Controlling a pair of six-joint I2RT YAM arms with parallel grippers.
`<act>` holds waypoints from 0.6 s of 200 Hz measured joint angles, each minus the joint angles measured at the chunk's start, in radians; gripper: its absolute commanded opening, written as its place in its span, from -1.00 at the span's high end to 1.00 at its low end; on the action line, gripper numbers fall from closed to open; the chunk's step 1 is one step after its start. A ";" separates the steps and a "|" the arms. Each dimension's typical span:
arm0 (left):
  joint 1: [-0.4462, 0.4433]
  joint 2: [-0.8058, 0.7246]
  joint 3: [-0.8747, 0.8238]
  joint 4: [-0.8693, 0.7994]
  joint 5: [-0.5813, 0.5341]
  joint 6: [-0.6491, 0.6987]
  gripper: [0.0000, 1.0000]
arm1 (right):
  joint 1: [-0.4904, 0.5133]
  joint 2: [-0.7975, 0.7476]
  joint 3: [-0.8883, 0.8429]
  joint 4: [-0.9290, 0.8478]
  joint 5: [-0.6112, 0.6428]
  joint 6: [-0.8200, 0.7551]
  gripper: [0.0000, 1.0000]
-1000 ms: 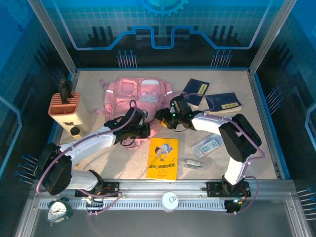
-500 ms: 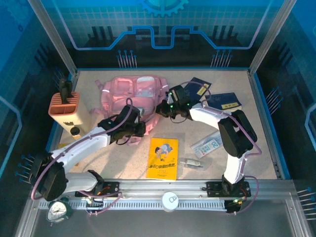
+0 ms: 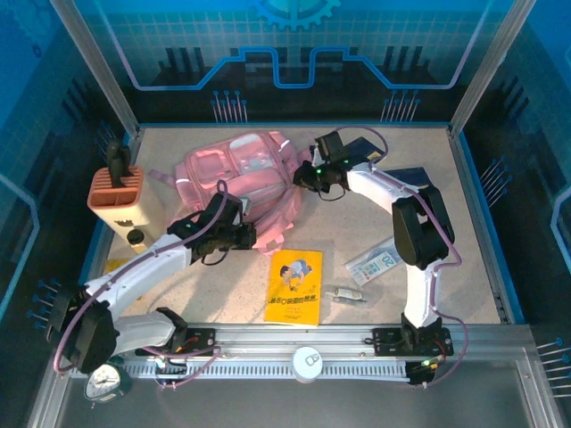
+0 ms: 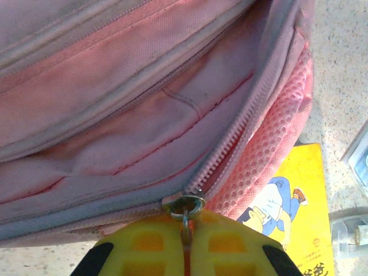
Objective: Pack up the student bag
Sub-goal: Unzip the student bag at the top-center of the table.
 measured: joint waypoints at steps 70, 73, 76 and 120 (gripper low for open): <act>0.000 0.093 0.005 0.065 0.043 -0.074 1.00 | 0.002 -0.192 -0.222 0.021 0.002 0.054 -0.40; 0.000 0.093 0.005 0.069 0.045 -0.075 1.00 | 0.006 -0.203 -0.230 0.022 0.003 0.054 -0.41; 0.000 0.095 0.005 0.073 0.047 -0.077 1.00 | 0.015 -0.221 -0.241 0.020 0.005 0.066 -0.41; -0.001 0.107 0.006 0.101 0.065 -0.082 1.00 | 0.158 -0.306 -0.288 0.015 0.033 0.206 -0.50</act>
